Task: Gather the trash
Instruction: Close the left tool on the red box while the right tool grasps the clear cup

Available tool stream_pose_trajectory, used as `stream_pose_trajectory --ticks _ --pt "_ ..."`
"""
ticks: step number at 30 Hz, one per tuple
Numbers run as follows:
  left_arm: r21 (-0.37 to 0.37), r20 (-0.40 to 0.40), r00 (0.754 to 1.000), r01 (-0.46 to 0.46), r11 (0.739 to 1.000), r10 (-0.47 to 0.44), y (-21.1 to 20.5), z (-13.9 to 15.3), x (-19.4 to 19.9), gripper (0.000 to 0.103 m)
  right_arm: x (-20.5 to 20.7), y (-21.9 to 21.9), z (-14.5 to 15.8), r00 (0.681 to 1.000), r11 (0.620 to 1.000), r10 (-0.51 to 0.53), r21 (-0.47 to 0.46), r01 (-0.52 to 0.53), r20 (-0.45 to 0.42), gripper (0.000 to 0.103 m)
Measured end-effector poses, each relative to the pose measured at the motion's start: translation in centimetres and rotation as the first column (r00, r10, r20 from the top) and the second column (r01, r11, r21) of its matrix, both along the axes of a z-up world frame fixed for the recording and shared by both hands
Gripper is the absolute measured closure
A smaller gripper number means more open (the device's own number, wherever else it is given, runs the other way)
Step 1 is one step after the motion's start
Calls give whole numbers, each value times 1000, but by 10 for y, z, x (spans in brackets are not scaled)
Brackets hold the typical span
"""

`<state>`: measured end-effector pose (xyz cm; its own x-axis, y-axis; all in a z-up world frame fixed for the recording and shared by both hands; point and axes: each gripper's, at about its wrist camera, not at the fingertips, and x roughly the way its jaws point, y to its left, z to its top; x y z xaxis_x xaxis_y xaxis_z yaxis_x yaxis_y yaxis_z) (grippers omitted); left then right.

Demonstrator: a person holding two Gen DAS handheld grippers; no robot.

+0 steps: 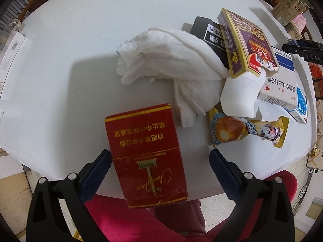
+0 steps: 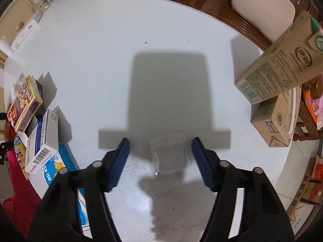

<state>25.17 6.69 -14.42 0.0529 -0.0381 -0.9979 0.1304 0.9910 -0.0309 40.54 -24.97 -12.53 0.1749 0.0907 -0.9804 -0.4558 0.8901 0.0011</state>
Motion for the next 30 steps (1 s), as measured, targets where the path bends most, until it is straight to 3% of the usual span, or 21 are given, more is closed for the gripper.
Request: stream_pose_trajectory --ticks 5,10,12,15,30 --pt "23 23 1000 9 1000 -9 0 9 3 24 5 -3 1 1000 1000 -17 0 17 9 59" --pt "23 37 999 -7 1000 6 0 12 5 36 -1 -1 3 999 999 -36 -8 36 10 60" --pt "23 41 999 -7 1000 6 2 15 7 47 -3 0 3 999 999 -52 -8 52 13 60" --pt "20 35 999 -4 1000 3 3 16 8 47 -4 1 4 997 997 -75 -10 75 17 68" --pt "8 56 998 -42 999 42 7 28 3 47 -30 -4 27 984 986 -164 55 160 73 67"
